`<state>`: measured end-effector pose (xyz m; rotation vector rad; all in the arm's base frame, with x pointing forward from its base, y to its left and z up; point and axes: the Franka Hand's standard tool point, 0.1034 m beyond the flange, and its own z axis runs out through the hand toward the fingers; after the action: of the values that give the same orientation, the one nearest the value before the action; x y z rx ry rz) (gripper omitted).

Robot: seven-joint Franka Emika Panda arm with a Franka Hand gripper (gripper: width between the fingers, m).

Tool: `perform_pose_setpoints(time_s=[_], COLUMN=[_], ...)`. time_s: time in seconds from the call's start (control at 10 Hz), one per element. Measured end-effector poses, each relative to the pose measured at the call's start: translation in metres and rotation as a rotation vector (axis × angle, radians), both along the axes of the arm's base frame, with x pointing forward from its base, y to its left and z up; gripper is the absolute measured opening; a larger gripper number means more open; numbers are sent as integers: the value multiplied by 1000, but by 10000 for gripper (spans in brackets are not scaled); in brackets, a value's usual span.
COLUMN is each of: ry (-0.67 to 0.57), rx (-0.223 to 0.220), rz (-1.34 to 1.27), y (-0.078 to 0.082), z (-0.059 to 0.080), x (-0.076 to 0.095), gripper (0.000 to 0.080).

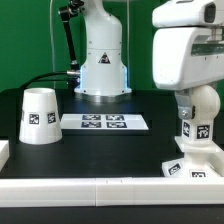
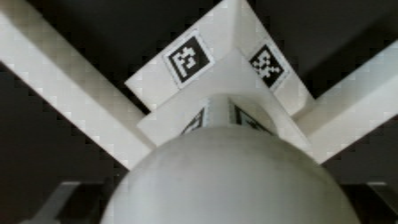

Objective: Assemble lamp

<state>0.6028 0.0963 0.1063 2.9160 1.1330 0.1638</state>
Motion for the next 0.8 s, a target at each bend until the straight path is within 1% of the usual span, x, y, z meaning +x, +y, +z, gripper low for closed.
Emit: perform_pose_setpoints(time_s=[0.2,0.5,0.8], ry=[-2,-1,5], rx=[24,43,68], rz=[-198,-339,-562], y=[4,3,1], z=[0,0,1], x=[1,2,3], gripper=[576,576,576])
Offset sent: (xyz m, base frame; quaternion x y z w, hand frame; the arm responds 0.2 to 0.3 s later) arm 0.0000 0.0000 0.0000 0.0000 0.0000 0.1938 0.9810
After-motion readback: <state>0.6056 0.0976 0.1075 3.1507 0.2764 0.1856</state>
